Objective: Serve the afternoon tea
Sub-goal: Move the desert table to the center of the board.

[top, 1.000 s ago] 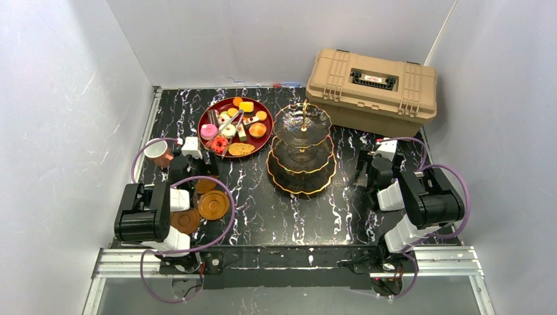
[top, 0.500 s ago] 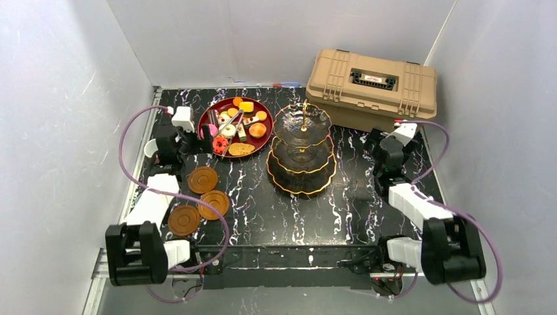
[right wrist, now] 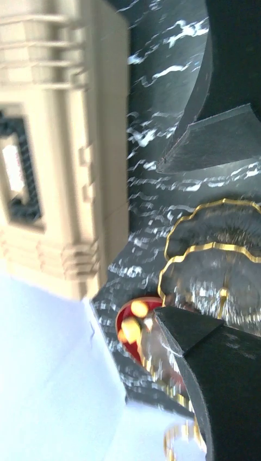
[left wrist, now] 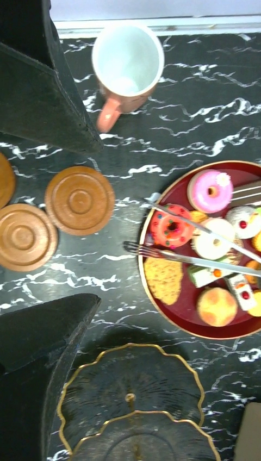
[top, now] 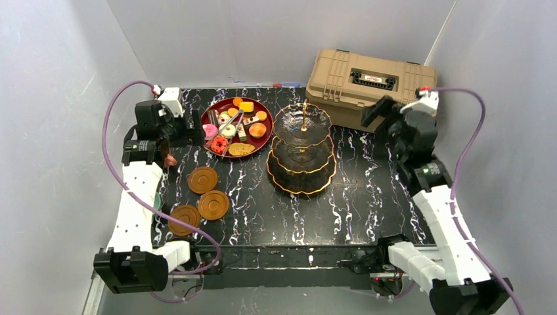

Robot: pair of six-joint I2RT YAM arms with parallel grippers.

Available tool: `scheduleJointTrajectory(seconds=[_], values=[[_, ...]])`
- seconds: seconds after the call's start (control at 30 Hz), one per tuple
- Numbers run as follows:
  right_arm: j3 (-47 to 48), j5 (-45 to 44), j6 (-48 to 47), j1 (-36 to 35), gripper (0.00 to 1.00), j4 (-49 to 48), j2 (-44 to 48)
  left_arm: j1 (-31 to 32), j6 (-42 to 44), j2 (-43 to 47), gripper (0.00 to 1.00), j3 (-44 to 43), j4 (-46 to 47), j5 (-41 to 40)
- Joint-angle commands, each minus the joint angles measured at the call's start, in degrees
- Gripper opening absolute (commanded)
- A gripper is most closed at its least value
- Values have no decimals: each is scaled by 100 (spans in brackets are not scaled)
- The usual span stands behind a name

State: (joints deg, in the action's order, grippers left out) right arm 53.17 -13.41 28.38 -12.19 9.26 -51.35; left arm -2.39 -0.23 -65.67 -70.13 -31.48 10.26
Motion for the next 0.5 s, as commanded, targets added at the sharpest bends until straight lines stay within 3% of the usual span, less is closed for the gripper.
scheduleJointTrajectory(seconds=[0.0, 0.27, 0.43, 0.47], values=[[1836, 15, -384, -658, 100, 1706, -534, 2, -107, 263, 99, -104, -1006, 75], [4456, -2917, -792, -3986, 100, 3384, -2313, 2, -384, 194, 99, -316, -1319, 65], [5516, -3599, -874, -4722, 100, 3850, -3156, 2, -350, 223, 99, -362, -1326, -215], [5572, -3635, -918, -4762, 96, 3847, -3240, 2, -339, 227, 99, -349, -1318, -217]])
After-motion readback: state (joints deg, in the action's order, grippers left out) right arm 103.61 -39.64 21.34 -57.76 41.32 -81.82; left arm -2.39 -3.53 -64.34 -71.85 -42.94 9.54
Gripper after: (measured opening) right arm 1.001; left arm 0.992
